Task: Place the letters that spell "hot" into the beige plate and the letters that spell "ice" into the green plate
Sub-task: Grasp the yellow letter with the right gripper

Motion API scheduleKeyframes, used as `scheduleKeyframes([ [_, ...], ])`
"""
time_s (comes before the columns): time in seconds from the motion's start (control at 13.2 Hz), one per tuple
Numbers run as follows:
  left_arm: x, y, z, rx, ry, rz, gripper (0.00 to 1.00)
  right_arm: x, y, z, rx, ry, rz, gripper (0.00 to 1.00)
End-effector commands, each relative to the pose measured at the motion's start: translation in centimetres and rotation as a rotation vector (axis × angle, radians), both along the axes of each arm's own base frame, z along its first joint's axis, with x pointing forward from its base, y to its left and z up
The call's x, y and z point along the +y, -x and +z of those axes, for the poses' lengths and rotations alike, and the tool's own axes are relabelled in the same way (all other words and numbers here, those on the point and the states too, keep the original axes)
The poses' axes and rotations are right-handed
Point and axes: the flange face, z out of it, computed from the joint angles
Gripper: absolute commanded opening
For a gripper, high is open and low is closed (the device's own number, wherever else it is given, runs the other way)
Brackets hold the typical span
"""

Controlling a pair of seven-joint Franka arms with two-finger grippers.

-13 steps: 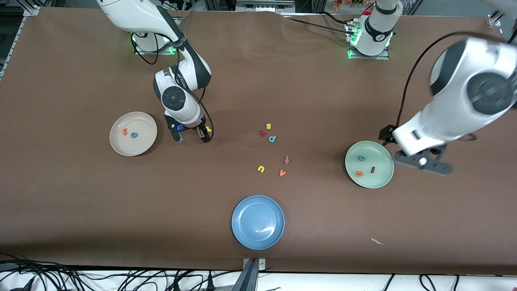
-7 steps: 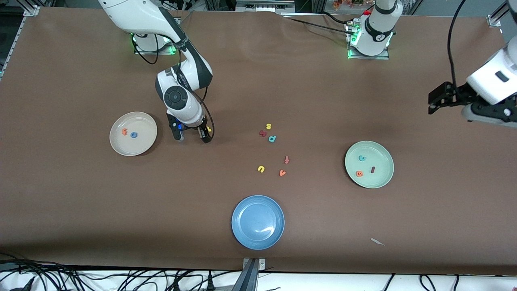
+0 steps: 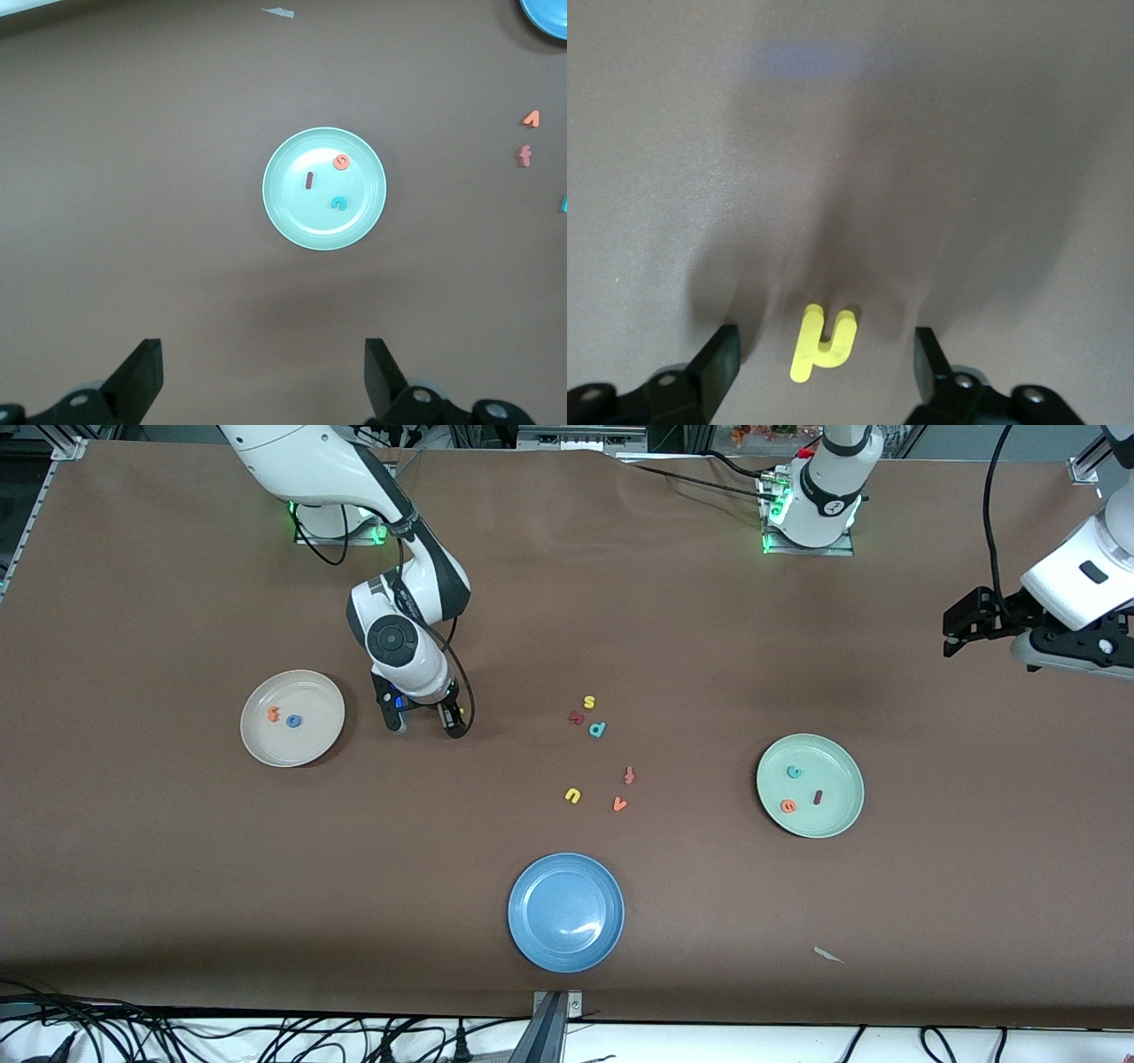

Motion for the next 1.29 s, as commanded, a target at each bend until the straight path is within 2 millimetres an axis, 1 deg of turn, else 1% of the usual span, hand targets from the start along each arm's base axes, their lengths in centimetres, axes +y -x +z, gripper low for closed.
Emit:
scheduleKeyframes([
  [0.0, 0.0, 0.7, 1.0, 0.008, 0.025, -0.013, 1.0, 0.0, 0.6, -0.4, -0.003, 0.001, -0.015, 0.81],
  [0.15, 0.0, 0.7, 0.9, 0.01, 0.025, -0.012, 1.0, 0.0, 0.6, -0.4, -0.003, 0.001, -0.012, 0.72],
  [0.23, -0.2, 0.7, 0.9, 0.016, 0.034, -0.014, 1.0, -0.1, 0.6, -0.4, -0.002, 0.002, -0.012, 0.69],
  [0.3, -0.3, 0.7, 1.3, 0.013, 0.048, -0.014, 1.0, -0.1, 0.7, -0.5, -0.001, 0.003, -0.012, 0.68],
  [0.61, 0.1, 0.5, 1.8, 0.002, 0.044, -0.008, 1.0, -0.3, 1.0, -0.6, 0.001, 0.008, -0.007, 0.65],
  [0.76, 0.8, 0.6, 1.8, 0.002, 0.049, 0.001, 1.0, -0.4, 1.3, -0.7, 0.007, 0.011, -0.005, 0.65],
  [1.06, 0.7, 0.7, 1.5, 0.025, 0.048, 0.002, 1.0, -0.6, 1.7, -1.0, -0.008, 0.006, -0.005, 0.65],
  [1.14, 0.8, 0.7, 1.5, 0.025, 0.048, 0.003, 1.0, -0.7, 1.7, -1.0, -0.014, 0.003, -0.006, 0.64],
  [1.21, 0.7, 0.7, 1.5, 0.025, 0.048, 0.003, 1.0, -0.7, 1.7, -1.0, -0.014, 0.003, -0.006, 0.57],
])
